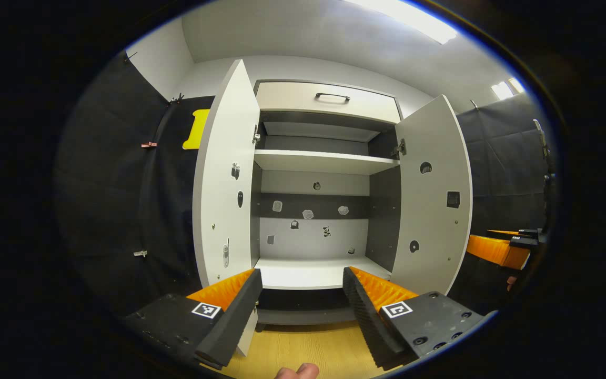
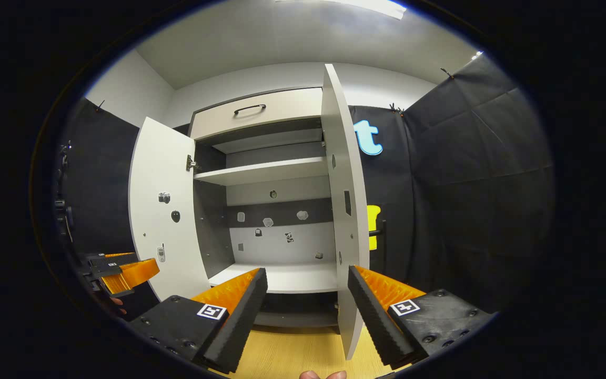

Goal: Open the right door of the double-door shoe cabinet with the right hand, and open the left door with the left hand.

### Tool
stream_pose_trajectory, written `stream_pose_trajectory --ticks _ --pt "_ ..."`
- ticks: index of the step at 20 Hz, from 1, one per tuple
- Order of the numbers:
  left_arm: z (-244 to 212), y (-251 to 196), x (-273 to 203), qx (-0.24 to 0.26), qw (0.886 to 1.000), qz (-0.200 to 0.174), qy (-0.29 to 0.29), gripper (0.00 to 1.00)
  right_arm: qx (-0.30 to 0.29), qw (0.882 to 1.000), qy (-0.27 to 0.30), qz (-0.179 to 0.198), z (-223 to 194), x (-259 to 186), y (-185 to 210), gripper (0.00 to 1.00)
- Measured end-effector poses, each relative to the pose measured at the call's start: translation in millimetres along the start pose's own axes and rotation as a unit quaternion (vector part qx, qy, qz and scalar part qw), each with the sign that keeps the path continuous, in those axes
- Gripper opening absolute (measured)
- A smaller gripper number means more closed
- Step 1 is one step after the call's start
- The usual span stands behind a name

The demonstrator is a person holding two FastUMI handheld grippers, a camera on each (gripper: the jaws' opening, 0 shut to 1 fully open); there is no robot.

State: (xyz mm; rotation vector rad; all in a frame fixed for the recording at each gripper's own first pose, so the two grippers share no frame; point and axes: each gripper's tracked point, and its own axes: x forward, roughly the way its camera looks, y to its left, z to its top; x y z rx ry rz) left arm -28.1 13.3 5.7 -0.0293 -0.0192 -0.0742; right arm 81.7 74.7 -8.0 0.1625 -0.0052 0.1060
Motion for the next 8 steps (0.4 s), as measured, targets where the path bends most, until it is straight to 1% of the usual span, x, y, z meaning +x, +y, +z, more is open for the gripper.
stream_pose_trajectory --ticks 8 --pt "1.9 -1.7 3.4 0.006 1.000 -0.002 -0.003 0.95 0.002 1.000 0.001 -0.001 -0.4 2.5 -0.7 0.97"
